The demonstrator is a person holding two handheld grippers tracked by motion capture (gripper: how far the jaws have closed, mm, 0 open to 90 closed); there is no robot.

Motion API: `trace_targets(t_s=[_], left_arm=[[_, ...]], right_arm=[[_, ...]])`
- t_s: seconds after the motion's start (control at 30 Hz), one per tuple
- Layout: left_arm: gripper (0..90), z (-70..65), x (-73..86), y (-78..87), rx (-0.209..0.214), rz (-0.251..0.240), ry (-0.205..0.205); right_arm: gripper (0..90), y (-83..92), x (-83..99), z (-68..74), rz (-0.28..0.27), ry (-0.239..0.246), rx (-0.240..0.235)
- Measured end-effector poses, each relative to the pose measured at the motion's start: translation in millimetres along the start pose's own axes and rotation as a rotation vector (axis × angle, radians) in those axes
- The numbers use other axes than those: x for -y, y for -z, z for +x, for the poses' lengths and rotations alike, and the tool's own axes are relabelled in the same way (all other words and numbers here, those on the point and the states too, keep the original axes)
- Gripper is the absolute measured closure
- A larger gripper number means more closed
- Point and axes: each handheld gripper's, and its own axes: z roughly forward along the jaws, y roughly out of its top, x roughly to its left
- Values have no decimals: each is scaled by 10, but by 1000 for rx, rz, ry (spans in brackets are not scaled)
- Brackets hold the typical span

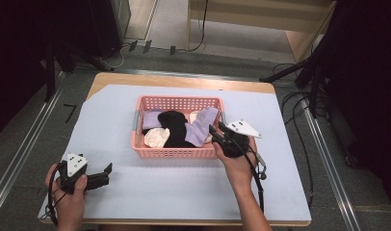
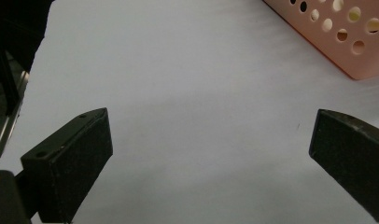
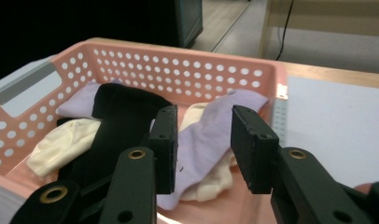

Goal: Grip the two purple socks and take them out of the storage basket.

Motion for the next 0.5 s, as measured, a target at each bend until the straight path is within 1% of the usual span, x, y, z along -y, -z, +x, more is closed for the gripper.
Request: trace_targets(t_s=[0.03,0.07,0.17,0.2,0.23,0.27,0.3,0.33,0.4,0.43,0.47,0.5], left_arm=[[3,1,0,0,0,1,-1],[3,0,0,0,0,0,0],[3,1,0,-1,0,1,0],[3,0,-1,-2,0,1,0],[3,0,-1,-2,0,1,0],[3,-1,-1,-3,0,1,0],[3,-1,-1,-3,0,1,0],[3,-1,-1,-4,0,1,1],[3,0,-1,-5,0,3,2],[3,1,-1,-5,0,2,1],[3,1,-1,-5,0,2,1],[3,1,-1,-5,0,2,1]], right_arm=[[627,-42,-14,13,14,2,-2],[627,-42,-14,13,14,2,-2],[630,-196,-67,65,61,-4,-19],[631,-233,-79,80,70,-1,-18],[631,-233,-79,80,70,-1,-18],[632,-304,-104,109,89,6,-20],[632,-304,-104,109,89,6,-20],[636,-374,-126,133,109,1,-24],[641,-447,-145,151,129,6,-15],[641,-447,-145,151,129,6,-15],[642,-514,-164,166,147,11,-12],[642,-514,-164,166,147,11,-12]])
